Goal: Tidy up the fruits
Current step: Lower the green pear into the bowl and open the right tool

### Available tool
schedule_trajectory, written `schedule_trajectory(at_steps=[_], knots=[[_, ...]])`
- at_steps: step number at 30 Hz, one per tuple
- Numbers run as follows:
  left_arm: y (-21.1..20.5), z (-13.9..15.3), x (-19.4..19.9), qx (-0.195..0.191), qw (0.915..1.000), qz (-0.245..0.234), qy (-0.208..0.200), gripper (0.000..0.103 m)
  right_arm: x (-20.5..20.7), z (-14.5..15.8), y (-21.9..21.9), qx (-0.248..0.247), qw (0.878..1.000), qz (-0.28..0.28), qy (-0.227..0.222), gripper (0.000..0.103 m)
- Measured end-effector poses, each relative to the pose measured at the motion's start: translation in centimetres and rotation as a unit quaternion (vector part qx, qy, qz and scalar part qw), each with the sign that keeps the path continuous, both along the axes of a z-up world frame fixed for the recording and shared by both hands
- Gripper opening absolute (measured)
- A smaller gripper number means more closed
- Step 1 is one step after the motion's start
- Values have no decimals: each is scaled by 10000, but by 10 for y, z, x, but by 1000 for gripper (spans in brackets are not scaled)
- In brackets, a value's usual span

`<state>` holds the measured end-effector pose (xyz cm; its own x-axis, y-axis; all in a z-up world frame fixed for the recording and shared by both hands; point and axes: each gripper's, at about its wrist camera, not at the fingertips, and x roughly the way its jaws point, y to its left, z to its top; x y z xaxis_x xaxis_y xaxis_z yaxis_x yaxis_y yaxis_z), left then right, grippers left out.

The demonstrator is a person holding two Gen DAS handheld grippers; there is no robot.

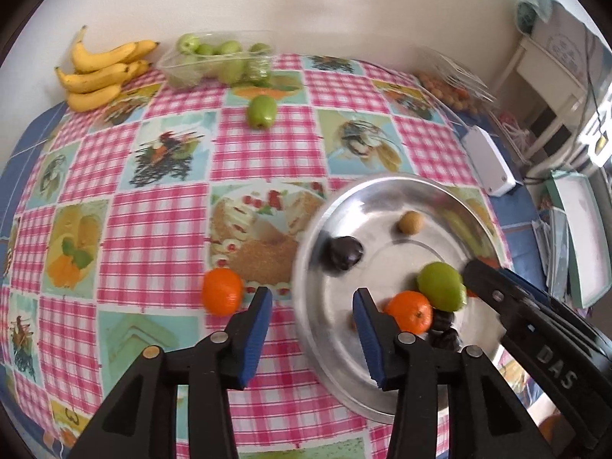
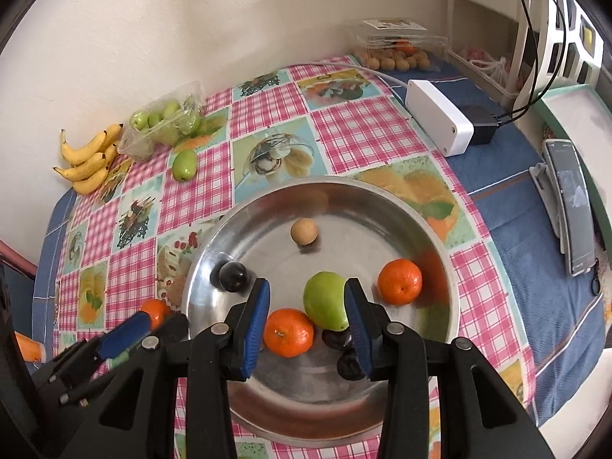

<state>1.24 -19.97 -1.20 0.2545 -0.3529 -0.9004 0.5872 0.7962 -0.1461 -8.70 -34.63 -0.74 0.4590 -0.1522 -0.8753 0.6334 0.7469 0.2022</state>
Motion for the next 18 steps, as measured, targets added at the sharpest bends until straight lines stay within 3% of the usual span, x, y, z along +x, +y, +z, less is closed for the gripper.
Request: schedule_trajectory(at_steps=[9,18], knots=[[41,-10,38,204,9968,753,158,50,2,-18,8,101,9980,121,605,41],[62,-16,54,242,9939,1027,311,55,9,-33,16,199,9952,216,938,41]])
